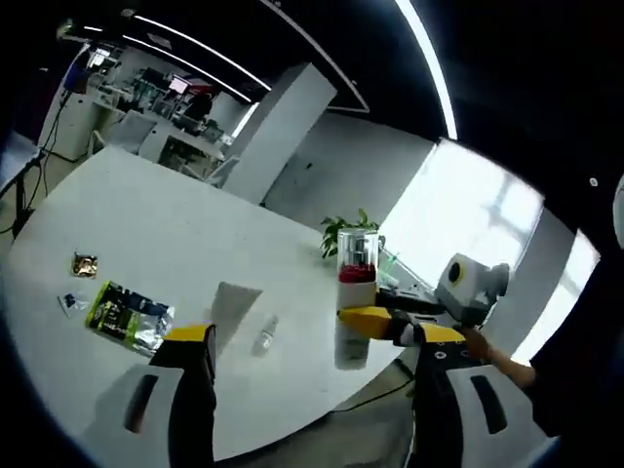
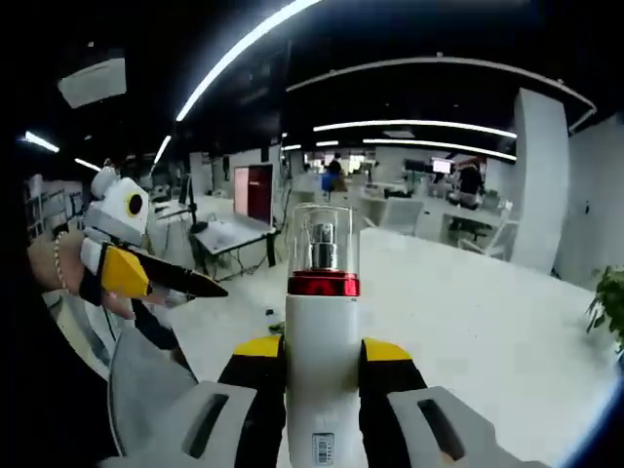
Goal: Arrange the skincare products in the storage area until every visible bottle or jar stands upright without overlapping.
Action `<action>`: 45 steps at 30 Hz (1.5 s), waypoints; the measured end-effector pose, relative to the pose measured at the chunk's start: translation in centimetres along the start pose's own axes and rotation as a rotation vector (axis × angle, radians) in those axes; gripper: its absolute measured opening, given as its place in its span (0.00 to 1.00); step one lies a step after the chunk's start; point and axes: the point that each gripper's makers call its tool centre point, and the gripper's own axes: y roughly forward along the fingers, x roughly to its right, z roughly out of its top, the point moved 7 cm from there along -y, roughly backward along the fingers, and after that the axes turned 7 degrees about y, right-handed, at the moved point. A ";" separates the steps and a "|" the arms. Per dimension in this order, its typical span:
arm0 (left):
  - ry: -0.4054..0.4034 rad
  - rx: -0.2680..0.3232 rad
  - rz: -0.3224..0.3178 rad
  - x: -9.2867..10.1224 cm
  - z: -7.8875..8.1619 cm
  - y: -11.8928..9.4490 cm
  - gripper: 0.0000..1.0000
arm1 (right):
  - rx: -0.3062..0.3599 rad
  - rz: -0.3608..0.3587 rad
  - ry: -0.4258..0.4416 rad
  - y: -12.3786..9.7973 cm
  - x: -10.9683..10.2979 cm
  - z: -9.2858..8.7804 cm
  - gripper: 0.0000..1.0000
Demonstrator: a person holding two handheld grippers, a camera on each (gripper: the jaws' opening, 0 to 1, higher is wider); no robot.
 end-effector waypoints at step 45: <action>0.249 0.131 -0.076 2.8 8.1 1.0 0.29 | 0.181 0.198 -0.100 -0.2 -6.9 8.3 0.22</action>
